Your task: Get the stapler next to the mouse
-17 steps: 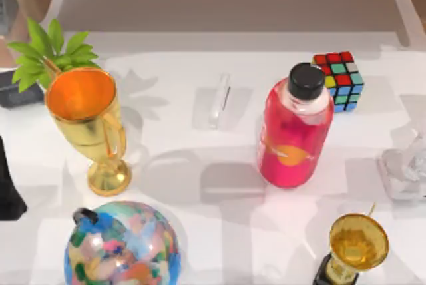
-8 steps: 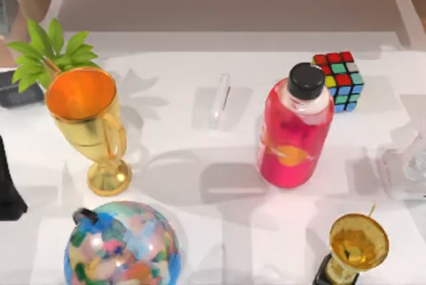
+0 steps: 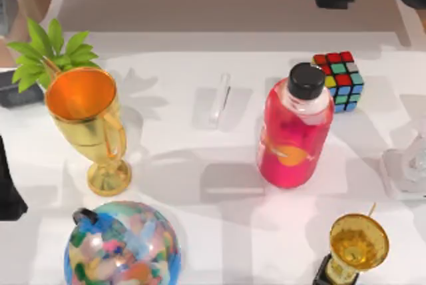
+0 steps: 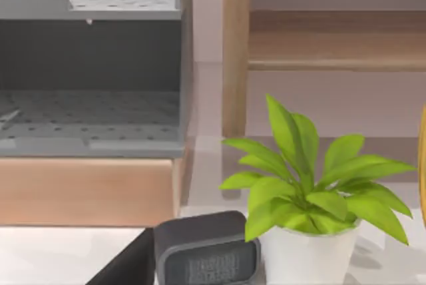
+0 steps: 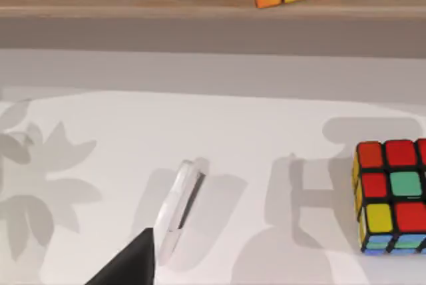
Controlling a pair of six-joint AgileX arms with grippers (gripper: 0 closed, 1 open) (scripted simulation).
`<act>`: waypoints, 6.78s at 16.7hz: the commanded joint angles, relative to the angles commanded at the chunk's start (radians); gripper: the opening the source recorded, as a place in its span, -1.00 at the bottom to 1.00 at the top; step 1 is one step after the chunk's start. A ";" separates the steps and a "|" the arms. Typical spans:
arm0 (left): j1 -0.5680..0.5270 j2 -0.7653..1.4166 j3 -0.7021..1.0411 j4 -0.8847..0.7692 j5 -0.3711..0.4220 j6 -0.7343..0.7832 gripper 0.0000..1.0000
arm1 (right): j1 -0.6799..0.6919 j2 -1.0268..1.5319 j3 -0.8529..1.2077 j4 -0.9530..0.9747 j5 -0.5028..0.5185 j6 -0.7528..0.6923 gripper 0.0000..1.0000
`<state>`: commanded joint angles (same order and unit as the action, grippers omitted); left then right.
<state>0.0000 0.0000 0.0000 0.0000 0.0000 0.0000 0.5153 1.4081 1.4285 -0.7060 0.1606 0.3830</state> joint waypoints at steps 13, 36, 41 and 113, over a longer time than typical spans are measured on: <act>0.000 0.000 0.000 0.000 0.000 0.000 1.00 | 0.161 1.117 1.108 -0.513 0.078 0.440 1.00; 0.000 0.000 0.000 0.000 0.000 0.000 1.00 | 0.140 1.345 1.122 -0.472 0.082 0.505 1.00; 0.000 0.000 0.000 0.000 0.000 0.000 1.00 | 0.140 1.345 1.122 -0.472 0.082 0.505 0.25; 0.000 0.000 0.000 0.000 0.000 0.000 1.00 | -1.175 0.521 -0.102 -0.020 -0.319 -0.998 -1.00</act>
<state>0.0000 0.0000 0.0000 0.0000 0.0000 0.0000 -0.6598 1.9292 1.3266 -0.7257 -0.1585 -0.6150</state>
